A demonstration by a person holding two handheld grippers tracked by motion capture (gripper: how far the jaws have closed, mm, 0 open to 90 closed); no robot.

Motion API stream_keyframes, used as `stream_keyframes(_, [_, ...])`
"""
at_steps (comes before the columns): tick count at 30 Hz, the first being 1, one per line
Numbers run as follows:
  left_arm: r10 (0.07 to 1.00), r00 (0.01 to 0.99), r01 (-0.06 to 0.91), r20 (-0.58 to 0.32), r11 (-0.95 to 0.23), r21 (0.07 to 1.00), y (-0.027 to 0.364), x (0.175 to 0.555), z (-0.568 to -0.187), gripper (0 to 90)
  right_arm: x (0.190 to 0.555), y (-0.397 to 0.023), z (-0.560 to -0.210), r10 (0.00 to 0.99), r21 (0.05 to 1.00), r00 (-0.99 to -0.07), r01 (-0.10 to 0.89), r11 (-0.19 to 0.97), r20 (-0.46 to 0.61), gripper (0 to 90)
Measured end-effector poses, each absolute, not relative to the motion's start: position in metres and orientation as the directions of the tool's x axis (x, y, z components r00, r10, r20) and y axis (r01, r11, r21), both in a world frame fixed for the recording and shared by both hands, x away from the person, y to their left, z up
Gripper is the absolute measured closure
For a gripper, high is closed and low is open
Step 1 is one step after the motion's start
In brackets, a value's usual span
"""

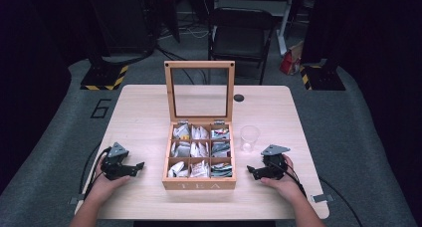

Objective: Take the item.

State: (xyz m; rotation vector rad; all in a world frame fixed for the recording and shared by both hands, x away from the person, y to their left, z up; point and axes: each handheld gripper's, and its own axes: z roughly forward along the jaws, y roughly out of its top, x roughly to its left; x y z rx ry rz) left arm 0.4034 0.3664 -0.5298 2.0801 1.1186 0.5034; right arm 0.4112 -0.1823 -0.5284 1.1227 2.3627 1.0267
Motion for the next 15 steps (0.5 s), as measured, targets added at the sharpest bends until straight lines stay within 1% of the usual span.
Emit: stream_keyframes(15, [0.836, 0.549, 0.559, 0.006, -0.373, 0.741, 0.3663, 0.4034, -0.5299, 13.5, 0.4107, -0.1823, -0.5285, 0.775, 0.73, -0.632, 0.532, 0.428, 0.006, 9.7])
